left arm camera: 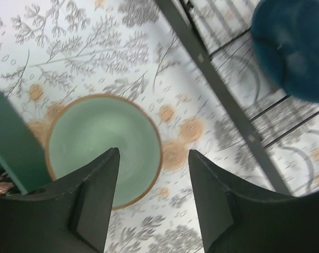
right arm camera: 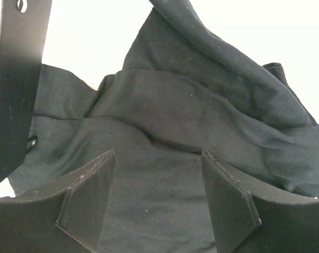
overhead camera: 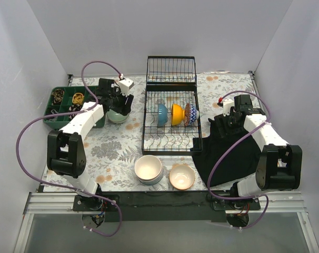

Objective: Load the bowls into the dish rack

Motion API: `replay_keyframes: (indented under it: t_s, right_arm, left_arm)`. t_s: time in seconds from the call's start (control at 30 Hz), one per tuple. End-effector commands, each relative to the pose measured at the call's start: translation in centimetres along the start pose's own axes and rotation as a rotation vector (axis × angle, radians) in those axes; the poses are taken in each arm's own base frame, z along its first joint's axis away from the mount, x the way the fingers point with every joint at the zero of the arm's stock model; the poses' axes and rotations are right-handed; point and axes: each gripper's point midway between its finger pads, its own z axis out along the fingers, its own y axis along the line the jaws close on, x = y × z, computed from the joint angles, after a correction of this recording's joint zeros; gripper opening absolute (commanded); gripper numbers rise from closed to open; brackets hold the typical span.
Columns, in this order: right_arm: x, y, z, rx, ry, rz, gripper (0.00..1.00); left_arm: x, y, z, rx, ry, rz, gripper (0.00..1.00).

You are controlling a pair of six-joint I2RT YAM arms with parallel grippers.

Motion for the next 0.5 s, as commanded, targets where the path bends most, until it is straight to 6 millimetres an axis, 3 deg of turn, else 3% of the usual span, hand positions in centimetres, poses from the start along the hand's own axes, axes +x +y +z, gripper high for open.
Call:
replay_keyframes:
  t_s: [0.0, 0.03, 0.13, 0.43, 0.47]
  right_arm:
    - [-1.5, 0.3, -0.5, -0.011, -0.063, -0.025, 0.74]
    - [-1.6, 0.2, -0.5, -0.011, -0.063, -0.026, 0.74]
    - [-1.9, 0.1, -0.5, -0.009, -0.067, -0.030, 0.74]
    - [-1.6, 0.2, -0.4, -0.010, -0.074, -0.028, 0.74]
    - [-1.7, 0.2, -0.5, -0.004, -0.080, -0.030, 0.74]
  left_arm:
    - [0.6, 1.3, -0.5, -0.016, 0.099, 0.205, 0.52]
    - [1.9, 1.2, 0.2, 0.006, 0.153, 0.202, 0.51]
    - [3.1, 1.4, 1.4, 0.037, 0.227, 0.214, 0.50]
    - [5.3, 1.8, 4.4, 0.024, 0.336, 0.237, 0.45]
    - [5.4, 1.9, 4.5, 0.020, 0.339, 0.239, 0.41]
